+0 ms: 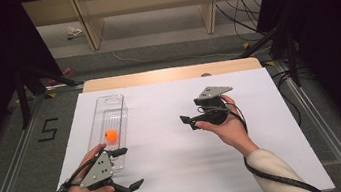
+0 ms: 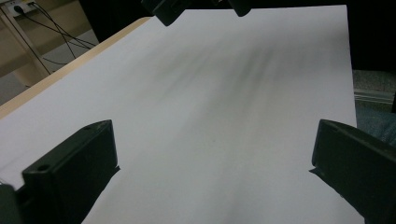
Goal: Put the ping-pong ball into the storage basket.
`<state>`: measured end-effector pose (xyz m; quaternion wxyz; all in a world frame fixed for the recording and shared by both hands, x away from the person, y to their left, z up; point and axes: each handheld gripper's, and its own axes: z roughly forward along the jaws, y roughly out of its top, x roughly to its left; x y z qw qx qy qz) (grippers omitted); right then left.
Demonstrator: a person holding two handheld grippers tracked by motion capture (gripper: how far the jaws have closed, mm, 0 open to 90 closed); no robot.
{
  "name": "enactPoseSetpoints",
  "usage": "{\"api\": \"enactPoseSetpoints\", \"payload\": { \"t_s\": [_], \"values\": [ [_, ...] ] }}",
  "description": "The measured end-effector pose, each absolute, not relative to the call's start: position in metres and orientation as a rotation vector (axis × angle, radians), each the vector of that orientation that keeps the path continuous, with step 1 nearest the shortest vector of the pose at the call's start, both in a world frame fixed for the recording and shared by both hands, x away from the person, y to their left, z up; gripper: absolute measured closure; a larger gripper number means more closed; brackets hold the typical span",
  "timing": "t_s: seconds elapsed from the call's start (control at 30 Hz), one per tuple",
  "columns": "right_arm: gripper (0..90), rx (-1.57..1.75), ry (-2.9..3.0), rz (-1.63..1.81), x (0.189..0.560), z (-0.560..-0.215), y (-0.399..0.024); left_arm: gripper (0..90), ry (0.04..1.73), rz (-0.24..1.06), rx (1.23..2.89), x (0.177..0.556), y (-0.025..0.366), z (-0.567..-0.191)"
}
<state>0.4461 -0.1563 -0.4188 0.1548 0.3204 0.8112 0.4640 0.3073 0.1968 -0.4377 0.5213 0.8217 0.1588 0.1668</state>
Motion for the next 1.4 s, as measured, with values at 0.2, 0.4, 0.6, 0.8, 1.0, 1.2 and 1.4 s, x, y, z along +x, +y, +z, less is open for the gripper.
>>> {"api": "enactPoseSetpoints", "payload": {
  "t_s": [0.2,0.4,0.6,0.8,1.0,1.2,1.4],
  "values": [
    [16.4,0.952,2.302,1.316,0.436,-0.418,-0.177,0.0,0.383,0.402,1.970,0.307,0.197,-0.438],
    [16.3,0.987,2.282,1.311,0.429,-0.420,-0.193,0.0,0.385,0.404,1.971,0.307,0.197,-0.438],
    [16.4,1.016,2.262,1.310,0.421,-0.421,-0.206,0.0,0.386,0.405,1.972,0.307,0.197,-0.438],
    [16.4,1.033,2.247,1.314,0.414,-0.422,-0.216,0.0,0.388,0.407,1.971,0.308,0.198,-0.438],
    [16.3,1.049,2.234,1.315,0.406,-0.424,-0.225,0.0,0.387,0.408,1.968,0.308,0.198,-0.438],
    [16.3,1.064,2.218,1.321,0.399,-0.425,-0.233,0.0,0.387,0.409,1.969,0.308,0.198,-0.438],
    [16.4,1.087,2.198,1.330,0.394,-0.426,-0.242,0.0,0.394,0.412,1.965,0.308,0.198,-0.437]
  ]
}}
